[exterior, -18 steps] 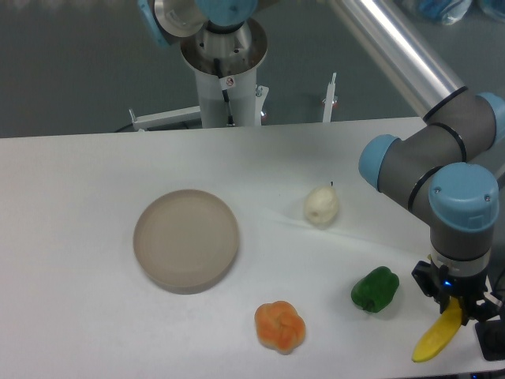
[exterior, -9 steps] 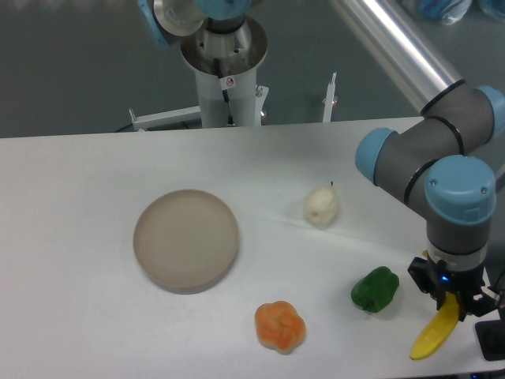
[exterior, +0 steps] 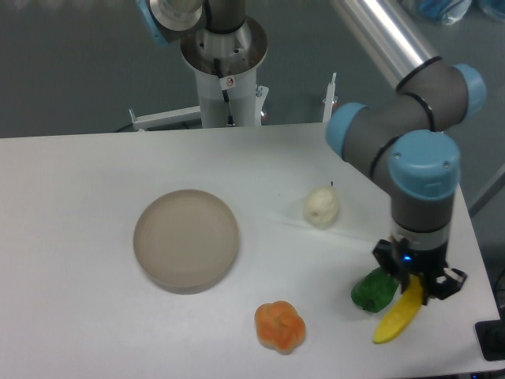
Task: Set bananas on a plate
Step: 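Carry the banana past the green pepper over to the beige plate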
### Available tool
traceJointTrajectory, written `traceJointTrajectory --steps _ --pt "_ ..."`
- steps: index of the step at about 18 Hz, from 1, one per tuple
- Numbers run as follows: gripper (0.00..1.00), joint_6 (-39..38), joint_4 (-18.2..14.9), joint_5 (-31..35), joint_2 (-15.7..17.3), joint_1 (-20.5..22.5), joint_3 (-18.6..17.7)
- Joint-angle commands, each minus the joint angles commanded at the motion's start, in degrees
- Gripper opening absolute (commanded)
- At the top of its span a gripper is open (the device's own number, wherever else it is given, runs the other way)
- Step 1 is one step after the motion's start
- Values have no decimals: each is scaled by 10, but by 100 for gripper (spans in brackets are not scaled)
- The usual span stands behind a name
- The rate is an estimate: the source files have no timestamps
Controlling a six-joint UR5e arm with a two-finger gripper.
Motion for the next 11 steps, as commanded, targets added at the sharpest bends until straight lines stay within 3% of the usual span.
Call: traceJointTrajectory --steps 4,8,11 --pt "20 -70 -7 -37 24 -19 -27" --pt "20 -85 -3 -63 52 -32 -69" --pt "20 -95 -2 -61 79 -40 -126"
